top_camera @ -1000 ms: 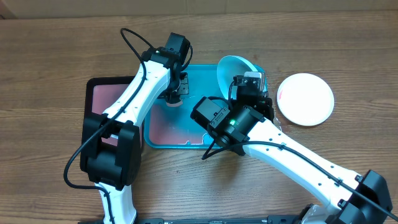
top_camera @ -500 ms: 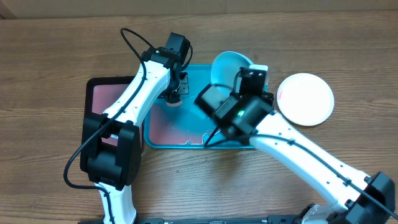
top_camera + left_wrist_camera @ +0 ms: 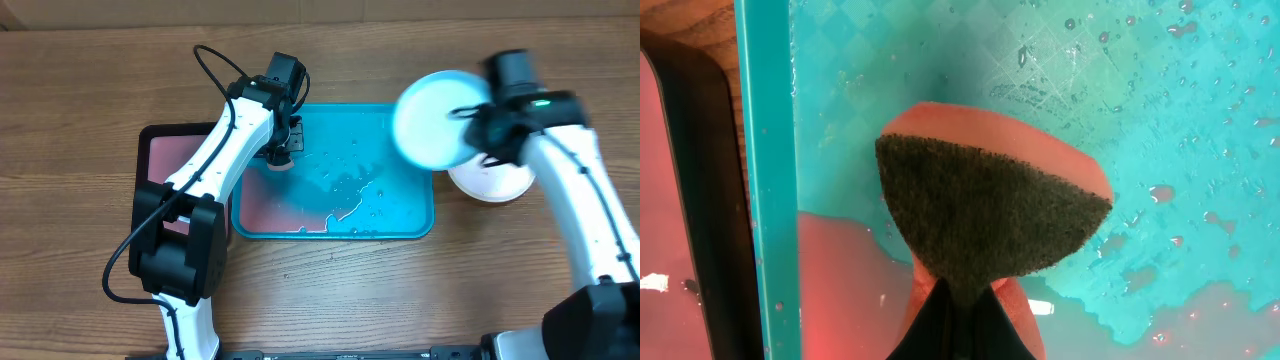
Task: Clean dirty plates on tray and stack at the side
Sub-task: 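Lay the light-blue plate on the plate stack and release it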
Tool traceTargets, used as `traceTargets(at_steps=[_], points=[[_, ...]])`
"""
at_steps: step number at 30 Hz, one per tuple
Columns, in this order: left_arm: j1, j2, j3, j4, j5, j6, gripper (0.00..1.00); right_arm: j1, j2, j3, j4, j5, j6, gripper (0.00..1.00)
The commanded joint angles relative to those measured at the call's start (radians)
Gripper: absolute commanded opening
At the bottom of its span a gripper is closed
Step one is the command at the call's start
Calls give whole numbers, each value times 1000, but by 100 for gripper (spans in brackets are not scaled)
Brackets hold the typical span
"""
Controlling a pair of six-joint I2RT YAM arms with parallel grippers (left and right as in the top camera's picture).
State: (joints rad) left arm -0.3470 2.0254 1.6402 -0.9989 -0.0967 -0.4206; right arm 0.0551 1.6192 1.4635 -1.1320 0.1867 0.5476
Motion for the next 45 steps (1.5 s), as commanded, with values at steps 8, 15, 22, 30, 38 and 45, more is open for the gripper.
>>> traceTargets(at_steps=[8,15,22,30,38,45], points=[[-7,10,9,3,9,-21,4,-342,68,-163,146,-163,-58,4],[-7,8,13,-3,9,-21,4,-380,105,-290,251,-164,-58,4],[-6,5,158,-187,-27,-23,4,-380,104,-269,258,-232,-95,79],[-4,-63,326,-431,-133,-108,4,-323,103,-68,106,-383,-218,92],[49,-94,307,-577,-274,-252,5,-158,104,-48,111,-398,-265,99],[176,-92,164,-409,-260,-265,4,-37,104,-48,135,-397,-268,99]])
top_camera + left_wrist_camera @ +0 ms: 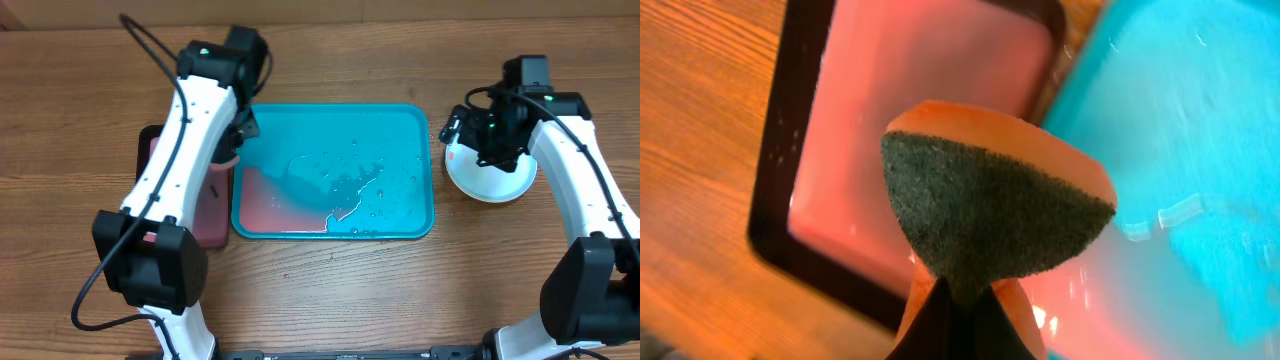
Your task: Clean dirty plates on tray and stack at the side
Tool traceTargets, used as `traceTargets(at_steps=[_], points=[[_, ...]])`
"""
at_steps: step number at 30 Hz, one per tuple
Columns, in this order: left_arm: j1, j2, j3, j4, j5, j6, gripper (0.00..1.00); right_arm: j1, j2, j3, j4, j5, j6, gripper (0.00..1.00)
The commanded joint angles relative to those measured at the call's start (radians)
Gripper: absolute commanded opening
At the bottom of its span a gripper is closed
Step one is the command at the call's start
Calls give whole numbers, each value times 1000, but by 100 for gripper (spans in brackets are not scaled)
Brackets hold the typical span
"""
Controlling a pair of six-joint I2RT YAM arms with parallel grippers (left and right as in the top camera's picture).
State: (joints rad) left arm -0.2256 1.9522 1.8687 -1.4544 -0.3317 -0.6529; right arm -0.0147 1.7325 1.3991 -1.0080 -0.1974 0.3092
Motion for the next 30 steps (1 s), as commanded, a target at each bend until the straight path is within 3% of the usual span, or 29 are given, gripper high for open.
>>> traceTargets(at_steps=[1,12,17,24,30], points=[[71,-18,-89,80,-17,-22,4,43,-10,16,15,-13,-30,99],[158,-17,-367,496,17,217,4,72,-10,16,11,-6,-52,100],[159,-17,-437,574,18,222,5,72,-10,16,8,-6,-53,100],[160,-17,-444,570,-1,203,40,72,-10,16,6,-6,-53,100],[140,-24,-305,425,0,203,43,72,-10,31,-4,-6,-57,100]])
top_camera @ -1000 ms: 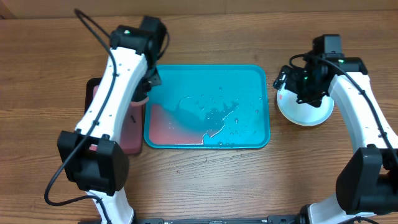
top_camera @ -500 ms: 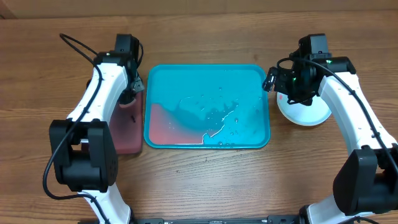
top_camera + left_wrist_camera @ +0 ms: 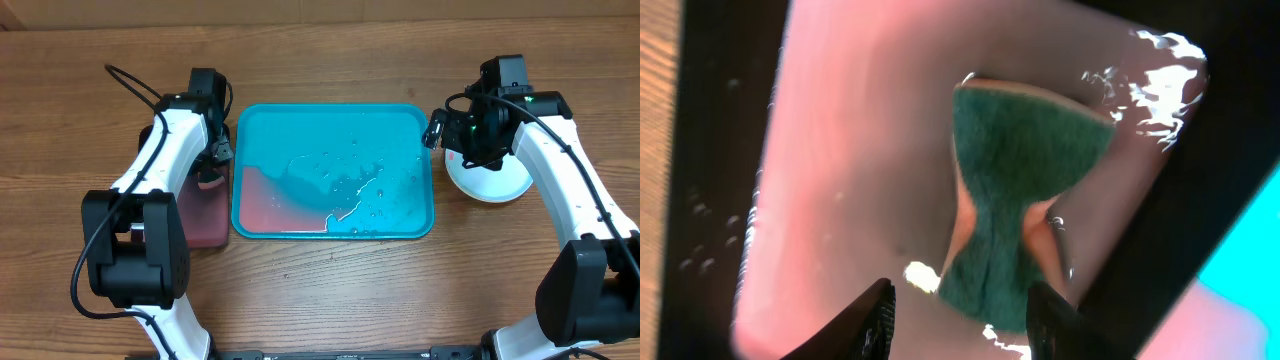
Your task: Clean dirty plates on tray and stack at the side
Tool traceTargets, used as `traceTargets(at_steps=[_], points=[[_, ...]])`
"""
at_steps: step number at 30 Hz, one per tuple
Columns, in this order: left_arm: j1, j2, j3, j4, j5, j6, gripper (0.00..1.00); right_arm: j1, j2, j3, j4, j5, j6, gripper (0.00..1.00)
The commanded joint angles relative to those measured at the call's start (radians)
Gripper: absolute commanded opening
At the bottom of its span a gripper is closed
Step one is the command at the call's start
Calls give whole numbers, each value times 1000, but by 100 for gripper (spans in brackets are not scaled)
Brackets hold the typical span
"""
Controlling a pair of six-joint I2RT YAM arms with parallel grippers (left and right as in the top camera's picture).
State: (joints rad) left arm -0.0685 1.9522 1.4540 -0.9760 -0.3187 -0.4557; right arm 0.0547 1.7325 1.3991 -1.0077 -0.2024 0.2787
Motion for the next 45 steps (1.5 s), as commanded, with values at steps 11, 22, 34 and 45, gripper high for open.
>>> traceTargets(at_steps=[11,22,34,45], points=[[-243,-53,449,-233,5,6,100,3,-145,411,-294,9,-127,100],[-312,-51,445,-220,5,6,100,3,-413,697,-486,10,-127,100],[-312,-51,445,-220,5,6,100,6,-544,676,-496,140,-154,100],[-312,-51,445,-220,5,6,100,0,-872,58,169,155,-261,100]])
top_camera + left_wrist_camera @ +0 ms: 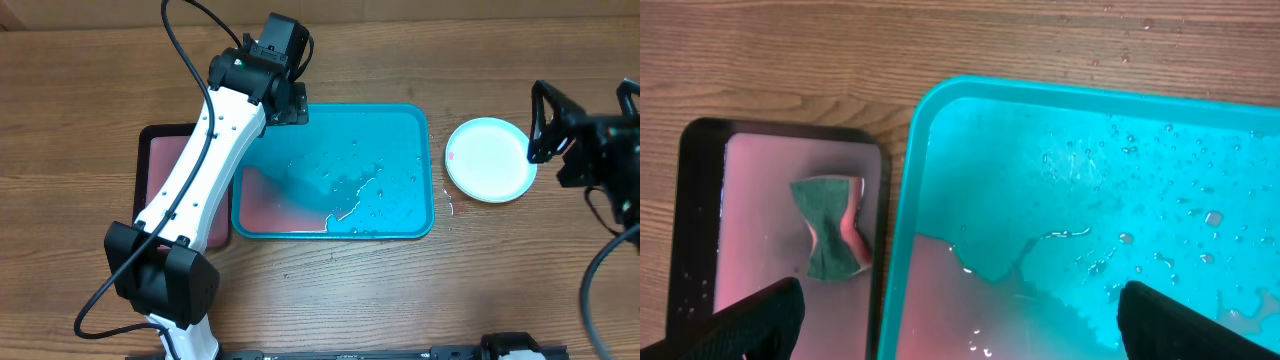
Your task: Clean dirty plates on tray and stack at the side
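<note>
The teal tray (335, 108) holds only water drops and a pink puddle at its near left; no plate lies on it. A white plate stack (490, 160) sits on the table to the tray's right. My left gripper (288, 100) hangs open and empty, high over the tray's far-left corner; in the left wrist view its fingertips (750, 325) stand wide apart around the left gripper (965, 330). The green and orange sponge (830, 228) lies in the black tub (702, 135) of pink water. My right gripper (588, 115) is raised at the right edge, open, clear of the plates.
The black tub (150, 132) stands against the tray's left side, partly under my left arm. Bare wooden table (330, 290) surrounds everything. Splashes lie on the wood between tray and plates.
My left gripper was low in the tub, open over the sponge; now it is high over the tray's far-left corner. My right gripper has left the plate stack for the right edge.
First my left gripper held the sponge over the tray while my right carried a white plate toward the stack. Then the sponge was over the tub and my right was at the stack. Then the sponge lay released in the tub. Now both grippers are clear.
</note>
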Tool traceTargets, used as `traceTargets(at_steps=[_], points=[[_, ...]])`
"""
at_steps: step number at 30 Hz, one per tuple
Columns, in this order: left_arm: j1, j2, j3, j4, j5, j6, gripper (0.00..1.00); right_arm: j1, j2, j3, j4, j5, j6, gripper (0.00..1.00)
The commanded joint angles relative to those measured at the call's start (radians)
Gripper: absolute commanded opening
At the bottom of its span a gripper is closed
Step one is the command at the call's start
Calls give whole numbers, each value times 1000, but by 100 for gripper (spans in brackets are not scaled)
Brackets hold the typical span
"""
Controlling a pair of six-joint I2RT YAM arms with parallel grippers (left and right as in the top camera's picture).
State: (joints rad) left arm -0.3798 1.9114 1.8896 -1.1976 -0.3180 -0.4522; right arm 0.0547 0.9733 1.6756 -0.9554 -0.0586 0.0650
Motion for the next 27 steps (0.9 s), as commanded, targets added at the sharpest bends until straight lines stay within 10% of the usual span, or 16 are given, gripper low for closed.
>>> traceTargets(at_steps=[1,13,27], points=[[0,-11,9,1,4,3,100,0,-159,-318,186,4,-48,100],[0,-11,9,1,4,3,100,8,-685,-1308,862,-122,-80,100],[0,-11,9,1,4,3,100,18,-971,-1664,933,-127,-79,100]])
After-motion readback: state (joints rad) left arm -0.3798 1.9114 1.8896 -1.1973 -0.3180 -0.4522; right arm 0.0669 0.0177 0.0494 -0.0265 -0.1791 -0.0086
